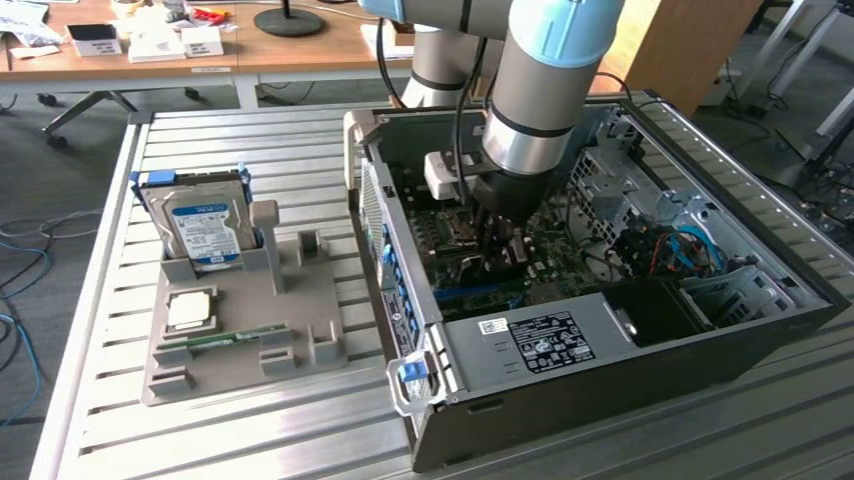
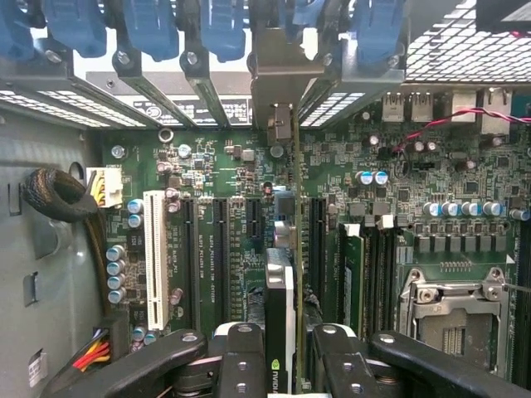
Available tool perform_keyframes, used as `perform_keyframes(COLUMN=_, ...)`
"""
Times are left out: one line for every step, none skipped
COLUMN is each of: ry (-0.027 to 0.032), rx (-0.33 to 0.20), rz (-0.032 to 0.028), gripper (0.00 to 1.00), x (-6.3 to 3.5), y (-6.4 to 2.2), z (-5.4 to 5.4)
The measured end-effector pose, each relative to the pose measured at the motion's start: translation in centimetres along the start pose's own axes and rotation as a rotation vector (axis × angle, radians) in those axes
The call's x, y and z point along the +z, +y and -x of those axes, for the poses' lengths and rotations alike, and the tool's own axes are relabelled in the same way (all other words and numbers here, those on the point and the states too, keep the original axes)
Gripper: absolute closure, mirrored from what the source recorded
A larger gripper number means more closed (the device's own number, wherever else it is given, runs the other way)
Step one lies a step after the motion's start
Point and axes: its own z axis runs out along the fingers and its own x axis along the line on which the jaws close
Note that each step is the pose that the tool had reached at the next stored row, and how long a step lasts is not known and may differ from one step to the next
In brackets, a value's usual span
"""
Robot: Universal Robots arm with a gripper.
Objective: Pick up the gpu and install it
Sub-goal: 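Insert the gpu into the slot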
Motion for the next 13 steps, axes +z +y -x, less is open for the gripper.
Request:
perform_keyframes(ry=-0.0002, rx=0.0, rz=-0.0001, gripper=0.73, x=0.0, y=0.0, z=0.0)
perform_keyframes(ry=-0.0002, rx=0.0, rz=-0.0001, gripper=0.73, x=0.0, y=0.0, z=0.0)
perform_keyframes(ry=-0.0002, rx=0.0, rz=-0.0001, gripper=0.73, x=0.0, y=0.0, z=0.0)
perform_keyframes(ry=-0.0002, rx=0.001, rz=-0.0001, gripper=0.73, x=-0.01, y=0.0, z=0.0)
perform_keyframes(ry=-0.0002, rx=0.001, rz=-0.0001, gripper=0.73, x=-0.03, y=0.0, z=0.01)
perform_keyframes(ry=-0.0001, rx=0.001, rz=-0.0001, gripper=0.73, x=-0.05, y=-0.01, z=0.01)
perform_keyframes(ry=-0.0002, rx=0.002, rz=-0.0001, gripper=0.73, x=-0.07, y=-0.01, z=0.01)
perform_keyframes(ry=-0.0002, rx=0.002, rz=-0.0002, gripper=0.73, x=-0.08, y=-0.01, z=0.01)
perform_keyframes(ry=-0.0002, rx=0.003, rz=-0.0001, gripper=0.73, x=-0.09, y=-0.02, z=0.01)
perform_keyframes(ry=-0.0001, rx=0.003, rz=-0.0002, gripper=0.73, x=-0.09, y=-0.03, z=0.0)
perform_keyframes(ry=0.0, rx=0.005, rz=-0.0002, gripper=0.73, x=-0.09, y=-0.03, z=0.0)
perform_keyframes(ry=0.0002, rx=0.008, rz=-0.0003, gripper=0.73, x=-0.1, y=-0.04, z=-0.01)
perform_keyframes(ry=0.0004, rx=0.012, rz=-0.0004, gripper=0.73, x=-0.1, y=-0.04, z=-0.01)
